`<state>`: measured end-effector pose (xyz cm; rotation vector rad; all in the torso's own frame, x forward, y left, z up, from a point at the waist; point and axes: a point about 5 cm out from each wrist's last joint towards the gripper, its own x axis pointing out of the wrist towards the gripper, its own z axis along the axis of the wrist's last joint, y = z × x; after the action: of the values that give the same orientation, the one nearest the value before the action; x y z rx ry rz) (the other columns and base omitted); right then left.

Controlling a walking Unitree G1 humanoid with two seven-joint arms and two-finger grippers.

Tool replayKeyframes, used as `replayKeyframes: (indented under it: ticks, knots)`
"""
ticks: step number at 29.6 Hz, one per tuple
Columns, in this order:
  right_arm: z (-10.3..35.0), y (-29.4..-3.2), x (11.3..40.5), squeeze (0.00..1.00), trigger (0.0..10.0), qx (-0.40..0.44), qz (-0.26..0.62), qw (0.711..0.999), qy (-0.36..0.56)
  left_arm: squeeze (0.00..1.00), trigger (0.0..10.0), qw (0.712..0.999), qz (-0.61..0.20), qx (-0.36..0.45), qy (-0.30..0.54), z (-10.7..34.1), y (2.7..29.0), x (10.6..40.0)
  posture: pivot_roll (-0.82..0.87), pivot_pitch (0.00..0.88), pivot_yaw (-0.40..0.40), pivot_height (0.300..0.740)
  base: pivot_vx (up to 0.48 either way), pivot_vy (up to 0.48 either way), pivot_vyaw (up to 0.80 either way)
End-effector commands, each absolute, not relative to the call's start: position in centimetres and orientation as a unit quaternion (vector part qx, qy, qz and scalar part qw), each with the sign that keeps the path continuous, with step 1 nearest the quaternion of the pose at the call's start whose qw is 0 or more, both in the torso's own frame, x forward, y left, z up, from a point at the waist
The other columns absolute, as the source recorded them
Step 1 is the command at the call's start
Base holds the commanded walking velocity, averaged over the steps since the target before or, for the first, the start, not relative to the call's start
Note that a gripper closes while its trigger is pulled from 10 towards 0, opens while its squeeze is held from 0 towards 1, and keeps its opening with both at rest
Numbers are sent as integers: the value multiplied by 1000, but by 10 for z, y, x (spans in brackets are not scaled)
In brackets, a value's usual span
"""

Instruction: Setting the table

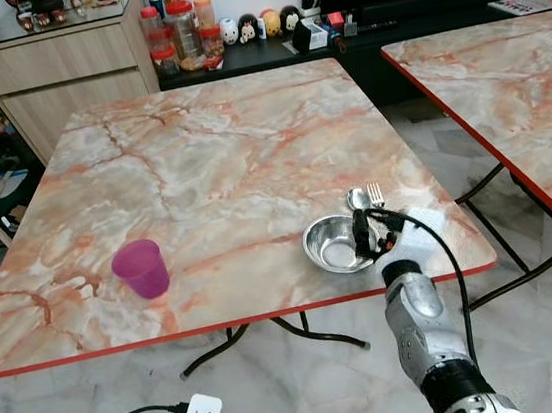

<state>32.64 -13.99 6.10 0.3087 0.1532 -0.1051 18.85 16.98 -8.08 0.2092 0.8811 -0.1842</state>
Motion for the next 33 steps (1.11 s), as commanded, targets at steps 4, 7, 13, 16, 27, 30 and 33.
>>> replayKeyframes:
  ticks: [4,7,13,16,27,30,33]
  knots:
    - [60,-135,330,0,10000,156,-45,982,95,0,10000,893,-94,105,427,-82,170,187,57,0,41,740,0,0,0]
    - [59,-133,331,0,10000,157,-42,982,99,0,10000,894,-92,103,427,-81,170,187,57,0,41,740,0,0,0]
    - [60,-129,332,0,10000,168,-28,981,98,0,10000,894,-90,102,426,-81,170,188,61,0,38,740,0,0,0]
    - [61,-127,333,0,10000,169,-26,980,102,0,10000,895,-90,102,426,-81,170,188,63,0,37,740,0,0,0]
    - [61,-126,334,0,0,186,-30,977,102,0,10000,894,-91,105,426,-81,170,188,65,0,37,740,0,0,0]
    - [61,-126,334,0,0,192,-29,976,100,0,10000,894,-91,106,426,-81,170,188,66,0,37,740,0,0,0]
    - [62,-126,335,0,0,197,-29,975,101,0,10000,894,-92,107,426,-81,170,188,67,0,36,740,0,0,0]
